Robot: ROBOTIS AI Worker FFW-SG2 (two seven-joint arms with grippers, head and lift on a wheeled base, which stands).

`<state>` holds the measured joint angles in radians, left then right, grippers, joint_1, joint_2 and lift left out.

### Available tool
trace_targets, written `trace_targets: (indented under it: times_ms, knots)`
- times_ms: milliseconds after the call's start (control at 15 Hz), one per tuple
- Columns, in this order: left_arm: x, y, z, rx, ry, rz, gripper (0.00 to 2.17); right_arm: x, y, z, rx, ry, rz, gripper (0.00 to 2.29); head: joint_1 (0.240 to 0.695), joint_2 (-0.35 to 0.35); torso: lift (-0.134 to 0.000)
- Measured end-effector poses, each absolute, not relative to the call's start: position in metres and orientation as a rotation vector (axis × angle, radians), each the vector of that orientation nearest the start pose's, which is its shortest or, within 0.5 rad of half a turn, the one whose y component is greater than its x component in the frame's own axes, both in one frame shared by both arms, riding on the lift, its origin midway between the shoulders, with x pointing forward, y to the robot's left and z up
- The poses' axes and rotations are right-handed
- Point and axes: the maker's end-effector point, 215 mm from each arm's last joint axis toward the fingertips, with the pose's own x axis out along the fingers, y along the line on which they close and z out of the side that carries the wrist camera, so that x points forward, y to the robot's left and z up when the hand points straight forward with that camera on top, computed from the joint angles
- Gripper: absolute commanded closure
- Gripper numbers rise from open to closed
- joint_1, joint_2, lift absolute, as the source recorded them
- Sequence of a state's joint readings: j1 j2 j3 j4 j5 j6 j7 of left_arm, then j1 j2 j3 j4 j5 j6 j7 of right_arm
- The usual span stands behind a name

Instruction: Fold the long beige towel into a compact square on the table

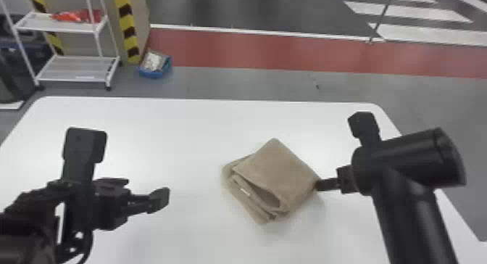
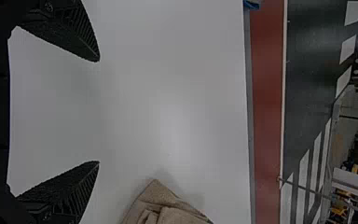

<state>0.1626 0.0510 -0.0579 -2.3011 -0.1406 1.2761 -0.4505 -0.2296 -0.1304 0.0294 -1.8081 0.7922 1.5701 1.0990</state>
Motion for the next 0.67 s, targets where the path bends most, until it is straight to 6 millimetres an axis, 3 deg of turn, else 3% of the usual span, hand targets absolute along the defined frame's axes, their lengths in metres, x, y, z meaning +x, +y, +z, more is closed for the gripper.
trace_targets:
  times_ms: [267, 667]
  knots:
    - [0.444, 0.156, -0.393, -0.017, 0.706, -0.379, 0.1, 0.485, -0.289, -0.452, 0.023, 1.126, 0.107, 2.12, 0.695, -0.158, -0.124]
    - [0.455, 0.127, -0.375, -0.05, 0.607, -0.459, 0.09, 0.502, -0.268, -0.448, 0.041, 1.098, 0.086, 2.13, 0.695, -0.162, -0.124]
